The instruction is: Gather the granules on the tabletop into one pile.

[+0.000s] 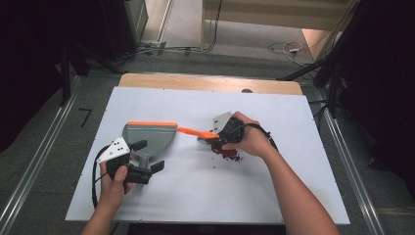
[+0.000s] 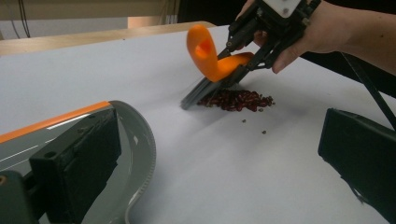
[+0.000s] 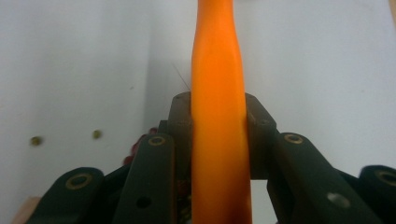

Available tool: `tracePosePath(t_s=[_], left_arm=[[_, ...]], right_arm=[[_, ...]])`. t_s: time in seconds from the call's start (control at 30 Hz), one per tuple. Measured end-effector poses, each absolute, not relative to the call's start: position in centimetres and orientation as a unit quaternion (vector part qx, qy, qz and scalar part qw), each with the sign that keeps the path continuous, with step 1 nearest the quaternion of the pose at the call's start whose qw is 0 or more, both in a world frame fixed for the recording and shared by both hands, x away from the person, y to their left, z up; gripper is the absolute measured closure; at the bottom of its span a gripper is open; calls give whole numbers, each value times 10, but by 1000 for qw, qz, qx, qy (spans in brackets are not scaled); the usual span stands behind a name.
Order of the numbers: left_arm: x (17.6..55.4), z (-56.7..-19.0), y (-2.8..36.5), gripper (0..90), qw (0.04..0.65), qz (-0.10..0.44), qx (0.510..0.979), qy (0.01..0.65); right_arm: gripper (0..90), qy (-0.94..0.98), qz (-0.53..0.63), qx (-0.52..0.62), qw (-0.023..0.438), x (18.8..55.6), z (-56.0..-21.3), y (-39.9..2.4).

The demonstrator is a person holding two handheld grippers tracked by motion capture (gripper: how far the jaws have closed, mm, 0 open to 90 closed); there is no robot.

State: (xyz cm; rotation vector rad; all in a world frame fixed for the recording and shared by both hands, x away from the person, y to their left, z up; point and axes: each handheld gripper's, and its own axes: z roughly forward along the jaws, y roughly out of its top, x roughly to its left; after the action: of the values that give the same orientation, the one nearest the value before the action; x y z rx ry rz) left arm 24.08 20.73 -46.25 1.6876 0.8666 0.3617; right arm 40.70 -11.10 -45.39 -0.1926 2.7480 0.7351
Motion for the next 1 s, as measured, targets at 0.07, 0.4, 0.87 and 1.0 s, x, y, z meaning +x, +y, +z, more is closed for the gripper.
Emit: tracePosePath(t_s=[0.07,0.4,0.87,1.0], left_arm=[[241,-463,207,0,569,153,719,369],[241,-463,205,0,568,152,720,368],[241,-462,208,5,571,155,717,369],[241,-461,207,5,570,155,719,366]], right_arm=[[688,954,257,-72,138,402,-453,-114],[687,955,256,-76,133,389,-450,-120],[686,944,308,73,92,360,-408,-119],[686,944,309,112,36,349,-416,-111]])
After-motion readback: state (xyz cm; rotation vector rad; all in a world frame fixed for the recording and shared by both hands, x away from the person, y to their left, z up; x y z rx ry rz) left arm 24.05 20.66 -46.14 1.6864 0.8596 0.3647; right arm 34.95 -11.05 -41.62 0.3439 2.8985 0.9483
